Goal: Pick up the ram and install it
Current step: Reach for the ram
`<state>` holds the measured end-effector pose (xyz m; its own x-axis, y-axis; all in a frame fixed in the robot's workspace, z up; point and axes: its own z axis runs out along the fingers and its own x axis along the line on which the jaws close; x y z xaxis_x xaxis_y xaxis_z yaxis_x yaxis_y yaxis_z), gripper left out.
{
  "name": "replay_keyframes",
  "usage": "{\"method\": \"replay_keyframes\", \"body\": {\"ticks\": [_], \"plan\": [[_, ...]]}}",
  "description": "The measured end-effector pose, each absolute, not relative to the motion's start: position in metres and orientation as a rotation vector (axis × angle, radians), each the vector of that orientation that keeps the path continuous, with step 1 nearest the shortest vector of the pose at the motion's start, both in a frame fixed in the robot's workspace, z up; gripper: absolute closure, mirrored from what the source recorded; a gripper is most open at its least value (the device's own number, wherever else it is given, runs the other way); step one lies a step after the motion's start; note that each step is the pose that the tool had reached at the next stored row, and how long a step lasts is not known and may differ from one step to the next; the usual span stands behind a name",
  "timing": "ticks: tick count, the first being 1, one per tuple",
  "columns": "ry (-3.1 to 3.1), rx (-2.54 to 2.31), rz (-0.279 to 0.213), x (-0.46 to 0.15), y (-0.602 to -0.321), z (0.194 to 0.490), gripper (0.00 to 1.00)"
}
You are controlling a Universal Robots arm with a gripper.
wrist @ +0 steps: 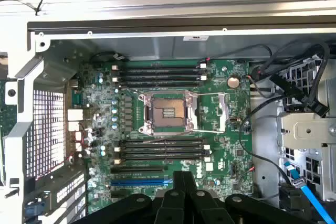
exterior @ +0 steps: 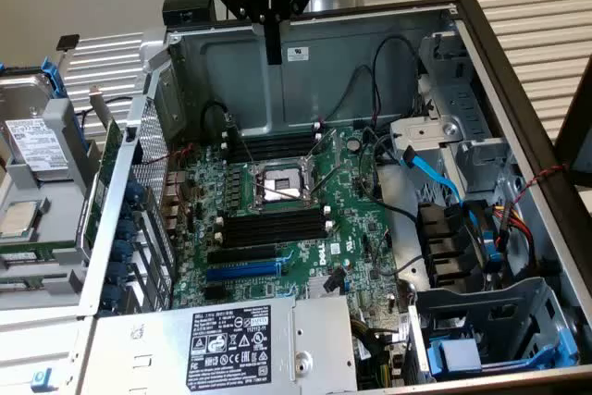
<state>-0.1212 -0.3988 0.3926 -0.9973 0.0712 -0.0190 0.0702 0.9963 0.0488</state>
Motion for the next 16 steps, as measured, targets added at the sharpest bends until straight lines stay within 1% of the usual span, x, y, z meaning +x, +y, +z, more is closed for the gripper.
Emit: {"method": "replay_keyframes", "body": {"ticks": [16], "plan": [[3.117,0.11,0.075,-0.1244,-0.3988,0.3927,0.89]]}}
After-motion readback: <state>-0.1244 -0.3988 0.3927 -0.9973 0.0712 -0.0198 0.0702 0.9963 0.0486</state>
